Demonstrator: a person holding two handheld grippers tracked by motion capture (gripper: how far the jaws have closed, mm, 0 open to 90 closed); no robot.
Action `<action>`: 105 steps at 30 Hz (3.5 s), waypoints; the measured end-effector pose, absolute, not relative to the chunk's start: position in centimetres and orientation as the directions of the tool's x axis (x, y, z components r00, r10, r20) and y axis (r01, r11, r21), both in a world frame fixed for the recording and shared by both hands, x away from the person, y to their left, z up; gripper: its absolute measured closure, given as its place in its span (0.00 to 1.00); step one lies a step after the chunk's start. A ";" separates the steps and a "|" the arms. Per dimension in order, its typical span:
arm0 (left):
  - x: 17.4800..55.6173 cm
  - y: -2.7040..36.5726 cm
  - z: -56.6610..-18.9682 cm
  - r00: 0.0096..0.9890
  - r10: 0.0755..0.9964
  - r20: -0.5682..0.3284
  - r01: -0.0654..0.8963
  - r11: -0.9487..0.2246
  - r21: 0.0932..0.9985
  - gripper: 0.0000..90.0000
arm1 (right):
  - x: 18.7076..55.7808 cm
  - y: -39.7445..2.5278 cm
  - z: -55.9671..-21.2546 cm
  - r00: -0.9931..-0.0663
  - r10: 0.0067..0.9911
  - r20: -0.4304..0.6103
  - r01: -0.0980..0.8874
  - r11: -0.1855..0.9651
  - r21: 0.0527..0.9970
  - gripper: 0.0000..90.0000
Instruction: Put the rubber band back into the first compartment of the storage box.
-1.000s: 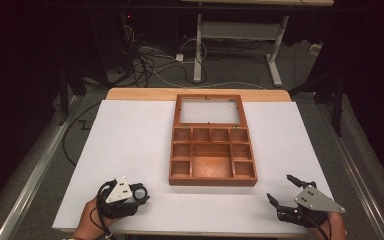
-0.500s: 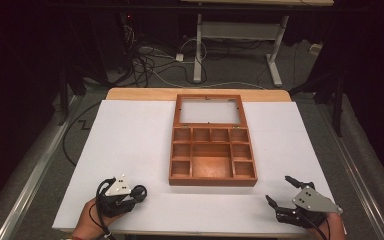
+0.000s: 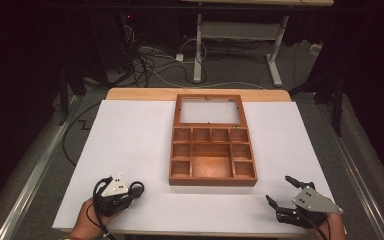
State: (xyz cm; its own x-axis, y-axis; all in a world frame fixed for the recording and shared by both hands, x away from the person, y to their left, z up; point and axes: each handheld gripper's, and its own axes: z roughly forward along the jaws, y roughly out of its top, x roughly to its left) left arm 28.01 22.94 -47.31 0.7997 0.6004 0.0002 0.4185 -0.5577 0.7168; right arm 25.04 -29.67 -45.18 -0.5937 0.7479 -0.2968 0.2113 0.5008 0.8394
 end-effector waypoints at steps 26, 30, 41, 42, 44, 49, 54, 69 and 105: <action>32.1 21.6 -43.8 0.802 0.595 0.056 0.321 -0.508 0.799 0.93 | 25.2 -29.7 -45.3 -0.590 0.755 -0.287 0.216 0.490 0.845 0.20; 33.0 20.4 -43.2 0.810 0.584 0.057 0.303 -0.500 0.812 0.93 | 25.2 -29.7 -45.3 -0.589 0.753 -0.292 0.215 0.495 0.842 0.20; 34.7 17.9 -41.9 0.825 0.562 0.066 0.259 -0.478 0.839 0.93 | 25.2 -29.8 -45.3 -0.592 0.757 -0.276 0.215 0.479 0.851 0.20; 34.9 17.7 -41.8 0.824 0.562 0.069 0.255 -0.478 0.841 0.93 | 25.2 -29.8 -45.2 -0.591 0.757 -0.279 0.214 0.480 0.851 0.20; 35.2 17.4 -41.5 0.827 0.558 0.067 0.251 -0.473 0.844 0.93 | 25.3 -29.8 -45.3 -0.592 0.756 -0.281 0.213 0.482 0.850 0.21; 36.2 16.4 -41.0 0.827 0.558 0.073 0.241 -0.468 0.851 0.93 | 25.2 -29.7 -45.3 -0.593 0.753 -0.284 0.212 0.486 0.848 0.21; 37.2 15.1 -41.1 0.813 0.582 0.025 0.256 -0.396 0.882 0.93 | 25.2 -29.7 -45.4 -0.594 0.753 -0.281 0.218 0.487 0.846 0.20; 41.3 12.2 -42.1 0.825 0.564 -0.030 0.295 -0.386 0.874 0.93 | 25.3 -29.6 -45.7 -0.601 0.748 -0.282 0.224 0.496 0.839 0.20; 45.1 10.4 -43.9 0.790 0.613 -0.006 0.366 -0.463 0.807 0.92 | 25.3 -29.7 -45.9 -0.602 0.746 -0.285 0.219 0.497 0.840 0.20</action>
State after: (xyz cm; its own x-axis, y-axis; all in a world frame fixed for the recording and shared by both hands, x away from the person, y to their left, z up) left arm 45.07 10.40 -43.89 0.7899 0.6132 -0.0064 0.3659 -0.4630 0.8073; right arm 25.32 -29.65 -45.86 -0.6023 0.7458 -0.2846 0.2188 0.4971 0.8397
